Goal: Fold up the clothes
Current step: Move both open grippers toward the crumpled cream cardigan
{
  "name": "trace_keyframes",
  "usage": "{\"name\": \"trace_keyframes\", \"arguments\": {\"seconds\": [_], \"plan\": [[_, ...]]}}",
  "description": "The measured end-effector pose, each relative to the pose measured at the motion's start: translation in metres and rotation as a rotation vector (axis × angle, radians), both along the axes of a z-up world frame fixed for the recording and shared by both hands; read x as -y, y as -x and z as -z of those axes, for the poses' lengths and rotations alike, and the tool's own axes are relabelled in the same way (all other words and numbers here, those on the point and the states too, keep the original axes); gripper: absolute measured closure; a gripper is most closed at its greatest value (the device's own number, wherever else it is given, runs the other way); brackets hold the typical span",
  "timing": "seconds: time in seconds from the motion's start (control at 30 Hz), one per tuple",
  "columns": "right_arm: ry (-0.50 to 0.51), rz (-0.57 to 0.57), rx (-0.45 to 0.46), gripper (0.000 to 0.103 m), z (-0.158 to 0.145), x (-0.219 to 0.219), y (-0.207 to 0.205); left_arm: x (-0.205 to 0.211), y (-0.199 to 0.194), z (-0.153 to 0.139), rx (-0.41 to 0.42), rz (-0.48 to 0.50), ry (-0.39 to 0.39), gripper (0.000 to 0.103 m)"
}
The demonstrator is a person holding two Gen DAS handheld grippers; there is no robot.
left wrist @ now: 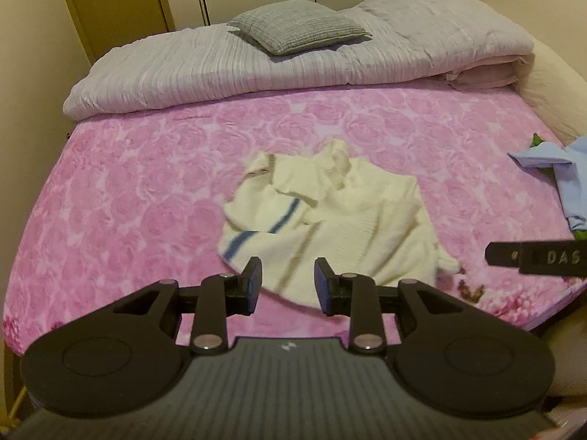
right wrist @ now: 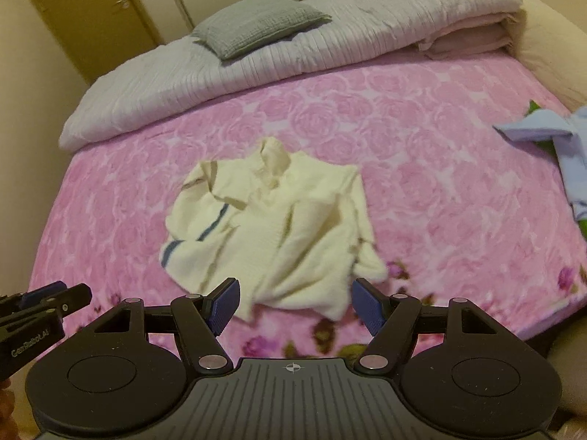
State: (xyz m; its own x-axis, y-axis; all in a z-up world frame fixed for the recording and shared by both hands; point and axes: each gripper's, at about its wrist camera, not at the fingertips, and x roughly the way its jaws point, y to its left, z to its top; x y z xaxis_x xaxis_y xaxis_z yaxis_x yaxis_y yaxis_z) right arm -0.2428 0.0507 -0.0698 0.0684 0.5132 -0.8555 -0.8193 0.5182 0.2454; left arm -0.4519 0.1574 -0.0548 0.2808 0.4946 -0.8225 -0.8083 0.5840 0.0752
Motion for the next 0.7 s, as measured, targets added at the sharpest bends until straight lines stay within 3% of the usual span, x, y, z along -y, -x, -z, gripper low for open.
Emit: {"name": "trace_keyframes", "arguments": {"seconds": [0.17,0.4,0.7], "plan": [[0.002,0.072,-0.012,0.032,0.0,-0.019,0.052,-0.022,0.033,0.002,-0.035,0.095,0.021,0.072],[0.077,0.182,-0.035,0.032,0.017,-0.017,0.107,-0.039,0.065,0.024,-0.049,0.181,0.097,0.072],[0.144,0.267,-0.015,0.032,0.025,-0.001,0.129,-0.038,0.073,0.041,-0.059,0.244,0.163,0.072]]}}
